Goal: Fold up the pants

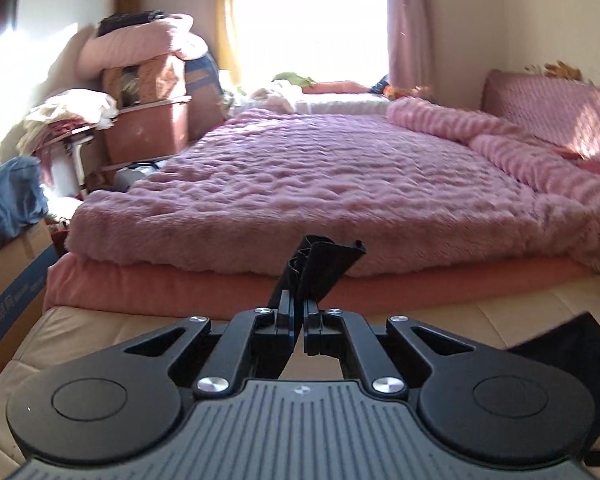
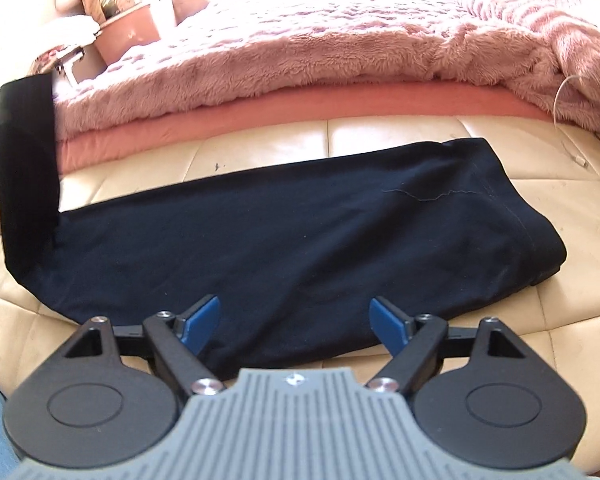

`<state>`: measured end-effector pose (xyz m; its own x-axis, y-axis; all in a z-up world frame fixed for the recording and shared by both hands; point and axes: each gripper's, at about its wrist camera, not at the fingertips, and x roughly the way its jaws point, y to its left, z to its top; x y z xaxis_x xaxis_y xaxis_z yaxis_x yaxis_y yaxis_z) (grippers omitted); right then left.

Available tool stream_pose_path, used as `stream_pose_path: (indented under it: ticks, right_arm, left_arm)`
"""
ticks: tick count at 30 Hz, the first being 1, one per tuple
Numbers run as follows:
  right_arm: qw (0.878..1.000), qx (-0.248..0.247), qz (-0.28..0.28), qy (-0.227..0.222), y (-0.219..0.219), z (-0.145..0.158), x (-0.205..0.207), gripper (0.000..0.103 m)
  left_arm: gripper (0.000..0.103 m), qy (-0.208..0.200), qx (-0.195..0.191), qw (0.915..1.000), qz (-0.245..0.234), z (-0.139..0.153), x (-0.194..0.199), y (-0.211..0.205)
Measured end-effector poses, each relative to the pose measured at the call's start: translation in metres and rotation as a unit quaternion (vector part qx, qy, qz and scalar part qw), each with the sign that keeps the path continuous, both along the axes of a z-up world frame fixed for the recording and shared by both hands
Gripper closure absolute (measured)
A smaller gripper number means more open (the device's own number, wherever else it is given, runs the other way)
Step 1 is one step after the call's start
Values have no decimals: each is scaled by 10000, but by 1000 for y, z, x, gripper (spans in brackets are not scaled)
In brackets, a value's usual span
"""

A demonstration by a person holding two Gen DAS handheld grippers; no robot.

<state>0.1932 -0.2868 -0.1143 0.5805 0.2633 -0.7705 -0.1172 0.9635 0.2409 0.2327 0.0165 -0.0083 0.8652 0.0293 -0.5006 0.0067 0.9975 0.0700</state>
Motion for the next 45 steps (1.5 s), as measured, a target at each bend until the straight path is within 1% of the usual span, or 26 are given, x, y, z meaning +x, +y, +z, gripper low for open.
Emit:
stream_pose_path:
  ticks: [2, 4, 6, 8, 11, 14, 16, 18, 19, 21, 23, 25, 27, 28, 29, 30, 32, 33, 34, 37, 38, 39, 40, 41, 45]
  right_arm:
    - [10000, 90, 39, 15, -3, 0, -2, 25]
    - [9999, 149, 70, 40, -1, -2, 0, 25]
    - [9997, 195, 88, 80, -2, -5, 2, 25]
    - [9997, 207, 68, 112, -3, -7, 2, 25]
    - [9996, 206, 63, 171, -3, -11, 3, 25]
    - [9995, 216, 79, 234, -1, -16, 5, 25]
    - [9994, 213, 113, 266, 1, -19, 6, 25]
    - [9993, 193, 156, 279, 4, -19, 6, 25]
    - [9993, 181, 175, 282, 5, -20, 6, 25]
    - [9992, 153, 198, 296, 7, -20, 6, 24]
    - [9993, 121, 197, 302, 7, -20, 6, 24]
    - [9993, 96, 190, 301, 6, -19, 6, 24]
    - [9994, 74, 181, 286, 6, -19, 6, 24]
    - [9994, 78, 182, 277, 5, -18, 7, 24]
    - [9994, 86, 191, 271, 6, -18, 7, 24]
    - [9994, 98, 214, 268, 7, -18, 8, 24]
    - [9991, 129, 286, 272, 10, -19, 10, 24]
    - [9990, 145, 316, 277, 13, -20, 10, 24]
    - [9989, 145, 343, 288, 15, -20, 11, 24]
    - [9986, 110, 435, 285, 22, -20, 11, 24]
    - [9985, 95, 457, 288, 23, -20, 11, 24]
    - [9985, 84, 466, 288, 24, -20, 11, 24]
    - [9985, 80, 461, 288, 23, -20, 10, 24]
    - [9986, 80, 445, 289, 22, -21, 10, 24]
    - [9988, 57, 375, 307, 21, -23, 12, 24]
  left_arm:
    - [100, 189, 247, 9988, -378, -24, -1, -35]
    - [100, 429, 500, 9949, -764, -49, -5, -68]
    - [100, 707, 833, 9870, -1180, -77, -17, -98]
    - [100, 975, 950, 9795, -1487, -98, -30, -115]
    - [100, 1231, 1019, 9719, -1727, -115, -43, -122]
    - [100, 1500, 973, 9648, -1927, -124, -46, -118]
    - [100, 1660, 875, 9604, -2058, -127, -45, -112]
    - [100, 1781, 691, 9588, -2104, -129, -44, -107]
    - [100, 1818, 562, 9587, -2112, -128, -43, -104]
    - [100, 1747, 276, 9622, -2069, -120, -40, -95]
    - [100, 1697, -240, 9662, -1924, -107, -34, -79]
    - [100, 1570, -869, 9717, -1537, -91, -21, -62]
    - [100, 1281, -1388, 9753, -1143, -74, -17, -41]
    - [100, 1142, -1516, 9752, -1142, -67, -19, -36]
    - [100, 1085, -1464, 9750, -1270, -63, -21, -37]
    - [100, 1129, -1271, 9743, -1477, -64, -24, -43]
    - [100, 1285, -732, 9712, -1869, -76, -33, -63]
    - [100, 1453, -600, 9674, -1986, -85, -33, -72]
    - [100, 1652, -563, 9625, -2076, -95, -34, -77]
    - [99, 2156, -536, 9509, -2155, -122, -38, -88]
    - [98, 2248, -577, 9487, -2145, -128, -38, -88]
    - [94, 2346, -674, 9457, -2147, -131, -37, -87]
    - [91, 2474, -818, 9409, -2163, -134, -35, -86]
    - [86, 2642, -1033, 9334, -2200, -137, -34, -83]
    - [85, 2971, -1764, 9090, -2331, -144, -27, -69]
